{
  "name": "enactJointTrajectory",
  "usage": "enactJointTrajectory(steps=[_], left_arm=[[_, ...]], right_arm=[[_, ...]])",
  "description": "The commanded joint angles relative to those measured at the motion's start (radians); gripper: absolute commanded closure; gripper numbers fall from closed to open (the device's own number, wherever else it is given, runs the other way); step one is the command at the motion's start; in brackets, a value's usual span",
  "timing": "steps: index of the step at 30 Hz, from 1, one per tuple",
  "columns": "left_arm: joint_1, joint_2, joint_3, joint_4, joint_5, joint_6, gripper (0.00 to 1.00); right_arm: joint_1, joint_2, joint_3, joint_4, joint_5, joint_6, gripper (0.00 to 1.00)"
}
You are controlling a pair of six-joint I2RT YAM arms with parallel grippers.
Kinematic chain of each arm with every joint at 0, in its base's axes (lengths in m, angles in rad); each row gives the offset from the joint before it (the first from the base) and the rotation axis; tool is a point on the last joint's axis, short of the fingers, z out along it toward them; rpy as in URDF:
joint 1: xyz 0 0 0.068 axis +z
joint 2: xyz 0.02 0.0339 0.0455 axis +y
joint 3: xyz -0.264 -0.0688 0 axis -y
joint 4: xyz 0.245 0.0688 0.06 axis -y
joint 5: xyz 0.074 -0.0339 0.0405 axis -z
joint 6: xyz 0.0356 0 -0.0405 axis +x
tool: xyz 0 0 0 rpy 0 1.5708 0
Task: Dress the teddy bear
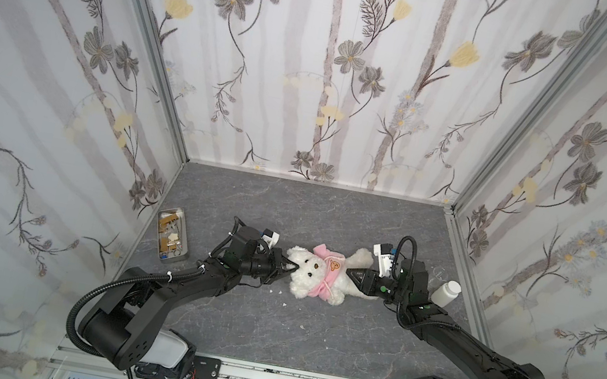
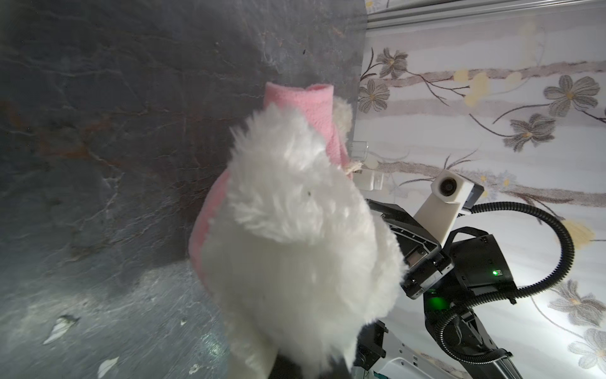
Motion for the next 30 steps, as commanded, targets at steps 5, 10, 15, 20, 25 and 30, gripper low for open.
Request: enactJointTrajectory(steps=[5,10,15,20,25,30], left_arm=[[0.01,0.035,0.003,0.01,0.034,0.056,1.0],[0.01,0.027,0.007,-0.009,0.023,0.065,1.0],[0.011,0.028,0.011,-0.02,0.025,0.069,1.0],[0.01,0.024,0.02,-0.039,0.025,0.082,1.0],[0.01,0.022,0.027,-0.053,0.024,0.09,1.0],[0.01,0.02,0.029,-0.064,0.025,0.093,1.0]], right_arm=[[0.058,0.098,-0.001,0.126,-0.049,0.083,0.71],[0.056,0.124,-0.019,0.167,-0.034,0.099,0.76],[0.056,0.094,-0.069,0.232,-0.059,0.124,0.78],[0.052,0.035,-0.109,0.274,-0.071,0.129,0.63],[0.049,0.052,-0.102,0.242,-0.035,0.11,0.85],[0.049,0.07,-0.107,0.252,-0.015,0.109,0.93]])
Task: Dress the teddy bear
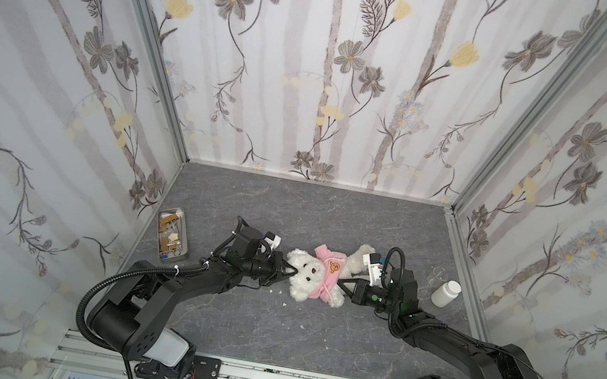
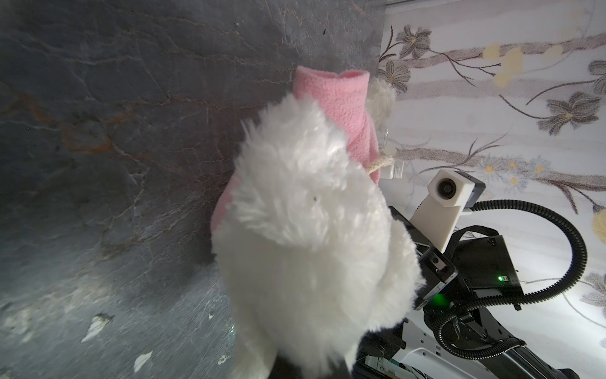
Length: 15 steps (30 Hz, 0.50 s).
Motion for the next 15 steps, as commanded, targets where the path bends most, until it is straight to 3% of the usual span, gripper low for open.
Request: enactJointTrajectory(steps=[1,7,15], left_arm=[[0.0,-0.007,0.009,-0.01,0.006,0.015,1.0],[0.001,-0.004,0.016,-0.016,0.007,0.02,1.0],[0.001,-0.002,0.015,-0.022,0.017,0.025,1.0]], right_arm=[[0.001,0.014,0.003,0.037,0.031,-0.006,0.93],[0.011,0.058,0.025,0.058,0.022,-0.002,0.93],[0.027,0.094,0.031,0.163,-0.023,0.067,0.84]])
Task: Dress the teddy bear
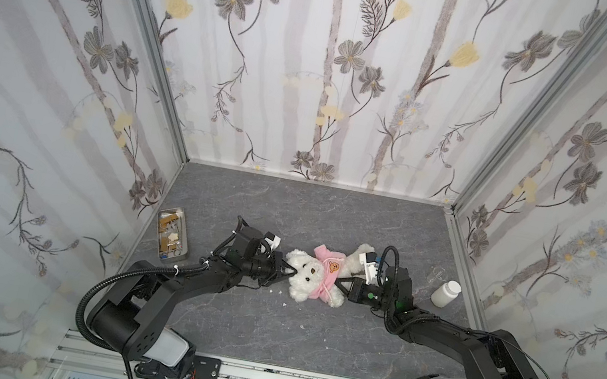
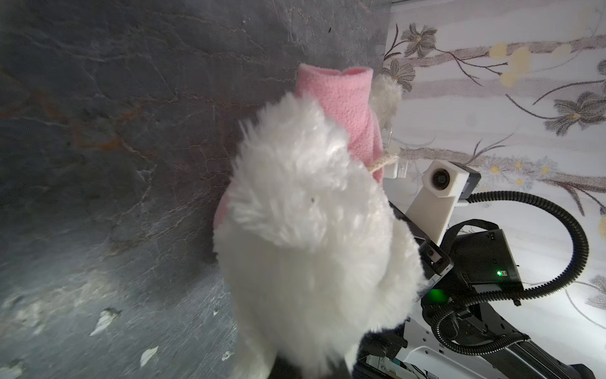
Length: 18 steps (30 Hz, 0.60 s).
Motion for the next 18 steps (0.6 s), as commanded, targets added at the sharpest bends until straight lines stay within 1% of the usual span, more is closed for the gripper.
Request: enactJointTrajectory(steps=[1,8,9,13,15,18], left_arm=[[0.001,-0.002,0.01,0.004,0.016,0.012,1.0],[0.0,-0.002,0.012,0.004,0.019,0.013,1.0],[-0.001,0.0,0.013,0.004,0.02,0.012,1.0],[-0.005,0.003,0.016,0.003,0.025,0.015,1.0],[-0.01,0.009,0.021,0.002,0.026,0.018,1.0],[-0.016,0.014,0.024,0.002,0.026,0.018,1.0]], right_arm=[[0.008,0.008,0.009,0.099,-0.032,0.039,0.84],[0.023,0.024,0.026,0.102,-0.02,0.049,0.79],[0.026,0.053,0.031,0.099,-0.016,0.05,0.79],[0.047,0.086,0.044,0.119,-0.009,0.064,0.78],[0.058,0.095,0.047,0.134,-0.004,0.077,0.79],[0.065,0.104,0.047,0.137,0.019,0.084,0.84]])
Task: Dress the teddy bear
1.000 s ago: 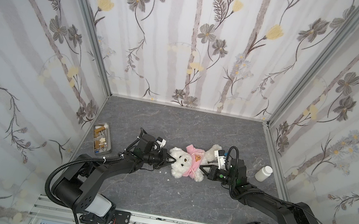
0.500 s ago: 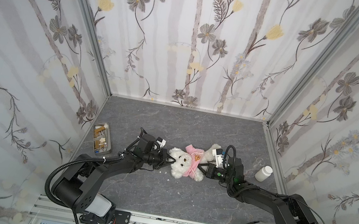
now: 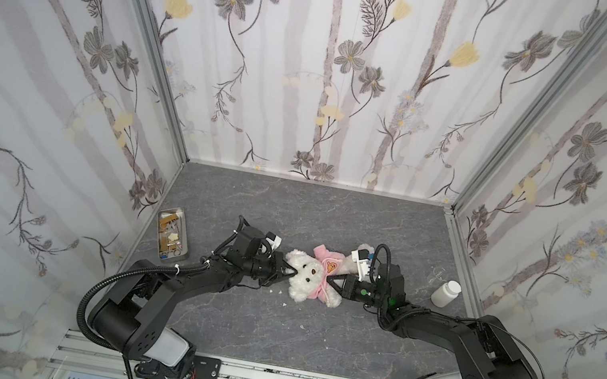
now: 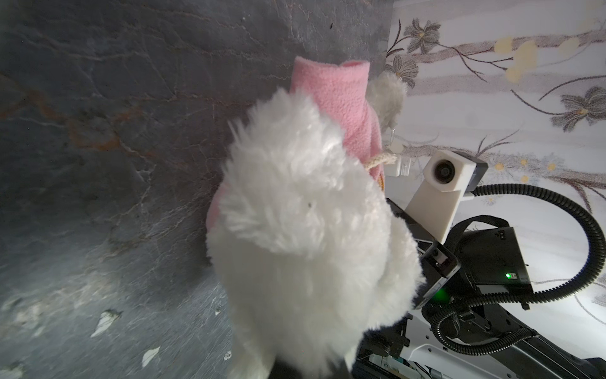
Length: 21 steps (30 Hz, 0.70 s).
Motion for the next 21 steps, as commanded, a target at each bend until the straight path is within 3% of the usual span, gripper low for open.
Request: enactJointTrajectory(steps=[1,4,12,21], left_arm=[[-0.008,0.001,0.011,0.016,0.024,0.006,1.0],[-0.007,-0.018,0.006,0.016,0.0,-0.004,1.0],[0.036,-0.118,-0.009,-0.088,-0.205,-0.026,1.0],[0.082,-0.178,-0.062,-0.122,-0.303,-0.097,1.0]], right_arm=[[0.006,0.006,0.003,0.051,0.028,0.019,0.86],[0.005,-0.015,-0.02,0.035,0.072,0.009,1.0],[-0.042,-0.155,-0.124,-0.015,0.098,-0.036,1.0],[-0.079,-0.259,-0.177,-0.146,0.204,-0.061,1.0]])
